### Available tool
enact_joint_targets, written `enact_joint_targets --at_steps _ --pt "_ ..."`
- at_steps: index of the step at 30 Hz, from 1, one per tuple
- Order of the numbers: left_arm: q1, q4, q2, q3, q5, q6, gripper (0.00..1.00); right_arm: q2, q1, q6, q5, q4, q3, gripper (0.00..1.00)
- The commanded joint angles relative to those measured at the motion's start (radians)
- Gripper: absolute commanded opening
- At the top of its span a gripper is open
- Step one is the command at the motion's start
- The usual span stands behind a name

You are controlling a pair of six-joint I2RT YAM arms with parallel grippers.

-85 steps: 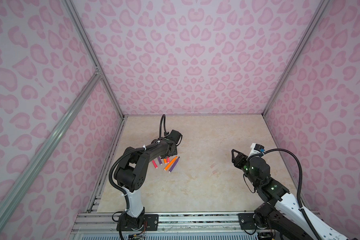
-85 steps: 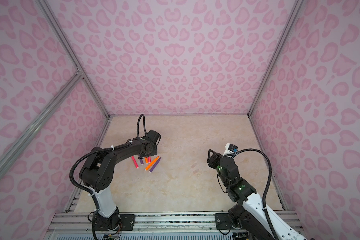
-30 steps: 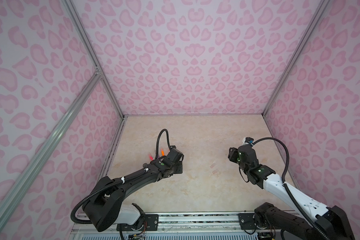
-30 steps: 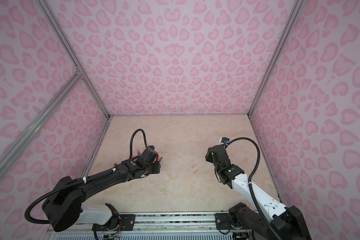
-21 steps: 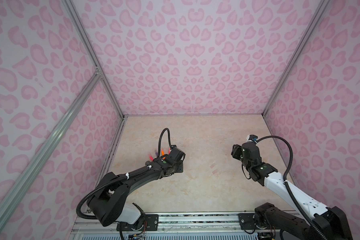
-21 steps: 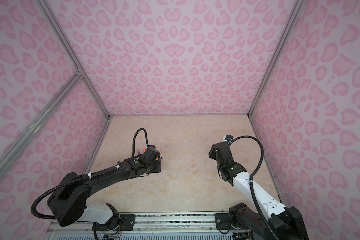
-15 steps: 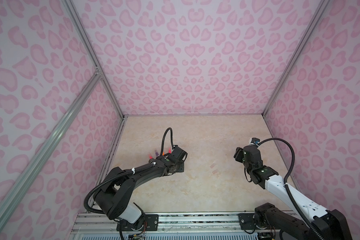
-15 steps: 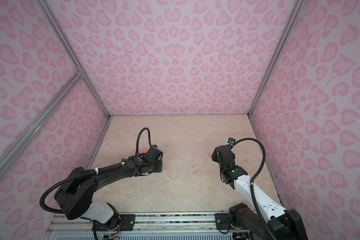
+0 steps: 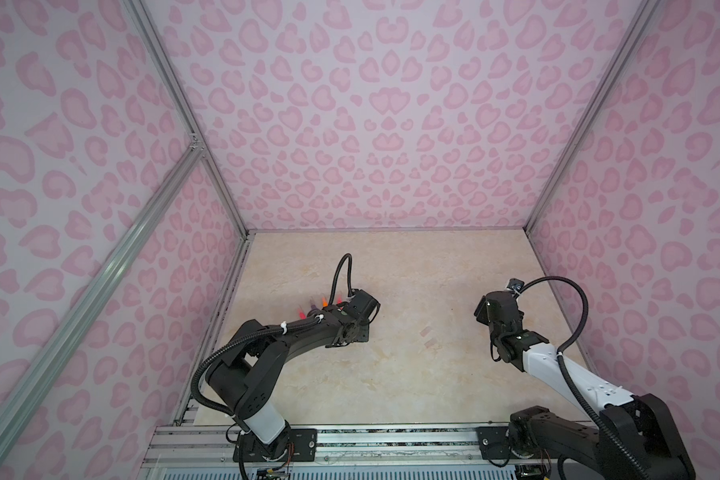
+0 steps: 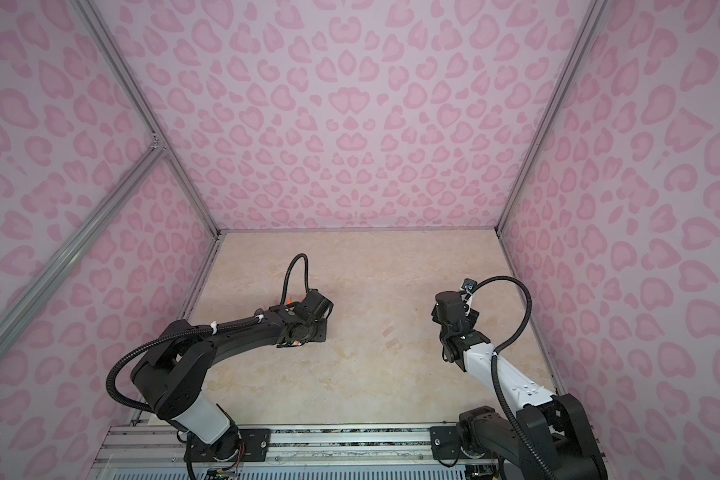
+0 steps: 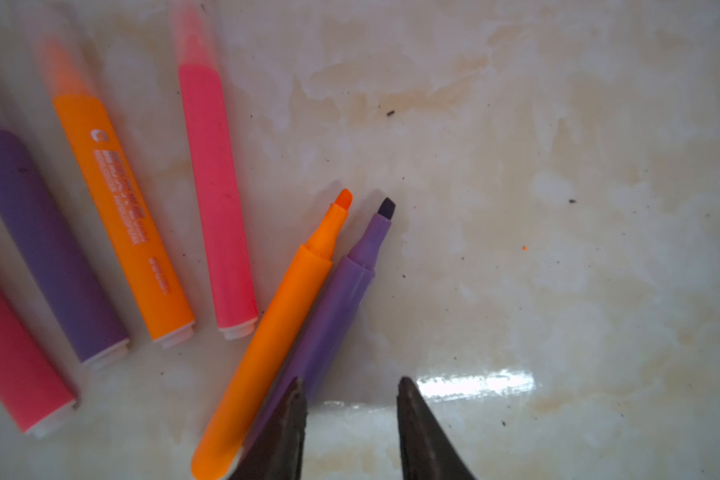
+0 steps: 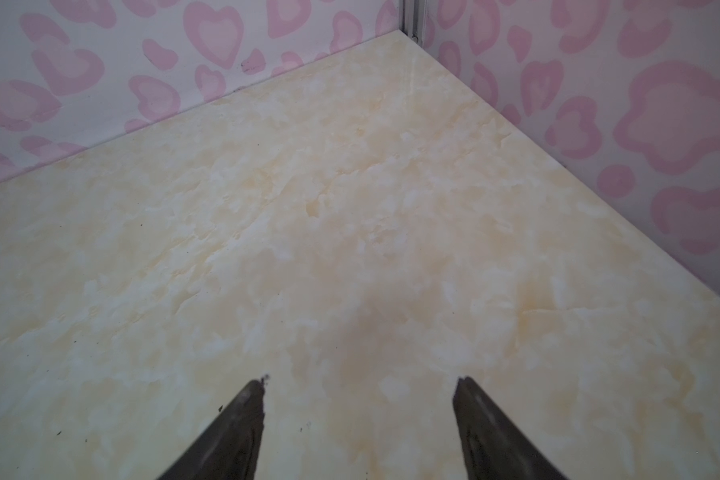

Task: Insert the pens into the pen caps
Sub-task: 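Open the left gripper and move it over the uncapped orange and purple markers, then lower the left gripper and grasp the uncapped purple marker, lifting it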

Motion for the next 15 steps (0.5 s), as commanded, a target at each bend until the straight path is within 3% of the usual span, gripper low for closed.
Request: enact_joint_targets --at_steps 1,15 --pt "0.002 -0.013 0.015 0.018 -0.016 0.0 0.39 0.008 -0.019 0.016 -0.002 0.005 0.001 0.74" --pt "0.006 -0.033 0.07 0.044 -0.002 0.007 0.43 0.043 -0.109 0.029 -0.144 -0.007 0.021 0.73"
